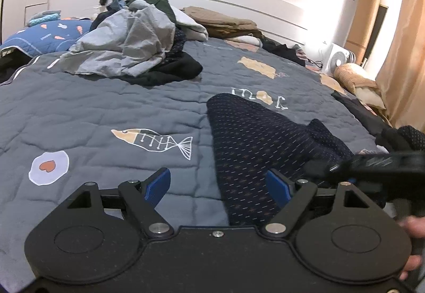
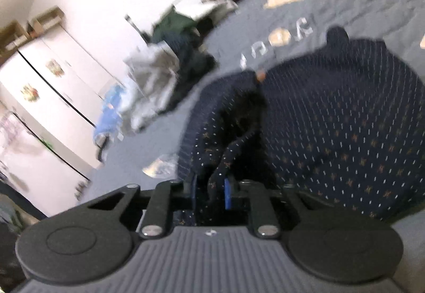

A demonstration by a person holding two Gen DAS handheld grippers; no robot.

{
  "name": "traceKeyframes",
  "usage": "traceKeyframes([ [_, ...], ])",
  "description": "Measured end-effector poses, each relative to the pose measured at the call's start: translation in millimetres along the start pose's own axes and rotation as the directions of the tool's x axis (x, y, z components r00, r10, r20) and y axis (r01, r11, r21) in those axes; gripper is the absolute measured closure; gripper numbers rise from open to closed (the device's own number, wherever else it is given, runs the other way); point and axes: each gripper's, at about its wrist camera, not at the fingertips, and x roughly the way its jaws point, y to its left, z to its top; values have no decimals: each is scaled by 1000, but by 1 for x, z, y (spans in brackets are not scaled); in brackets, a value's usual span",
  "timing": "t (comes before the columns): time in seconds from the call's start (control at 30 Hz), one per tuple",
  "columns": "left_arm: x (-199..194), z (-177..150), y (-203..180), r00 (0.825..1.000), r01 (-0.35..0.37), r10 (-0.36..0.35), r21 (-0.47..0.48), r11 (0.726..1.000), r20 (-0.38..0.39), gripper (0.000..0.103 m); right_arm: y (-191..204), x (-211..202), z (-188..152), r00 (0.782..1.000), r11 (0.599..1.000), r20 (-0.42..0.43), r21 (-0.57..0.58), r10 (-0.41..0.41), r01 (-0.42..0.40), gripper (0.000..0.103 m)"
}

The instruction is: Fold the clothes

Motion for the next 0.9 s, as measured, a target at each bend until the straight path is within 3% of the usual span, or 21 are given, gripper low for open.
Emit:
traceKeyframes([
  [0.2, 3, -1, -7, 1000, 6, -6, 15, 1000, -3, 25, -3, -50, 25, 988, 999, 148, 12, 36, -38, 86],
  [0.33, 5, -9, -34, 996, 89, -88, 110, 990, -13, 24, -21, -76, 46, 974, 999, 227, 43, 2, -12, 86],
  [0.47, 6, -18, -62, 985, 174, -172, 209, 962, -30, 19, -43, -86, 60, 968, 996, 246, 90, -41, 19, 86],
  [0.53, 7, -23, -76, 976, 216, -213, 257, 942, -42, 16, -49, -88, 64, 969, 995, 241, 94, -48, 26, 86],
  [0.63, 12, -35, -103, 978, 203, -204, 367, 908, -36, 16, -51, -95, 64, 969, 997, 244, 68, -39, 23, 86],
  [0.83, 41, -58, -151, 993, 71, -116, 616, 785, 34, 16, -56, -114, 69, 951, 999, 308, 35, -16, 6, 86],
  [0.87, 47, -59, -154, 995, 56, -96, 631, 774, 29, 20, -63, -116, 71, 951, 998, 307, 56, -36, 20, 86],
  [0.9, 54, -59, -155, 997, 43, -73, 640, 767, 20, 34, -73, -114, 73, 953, 995, 293, 81, -72, 50, 86],
])
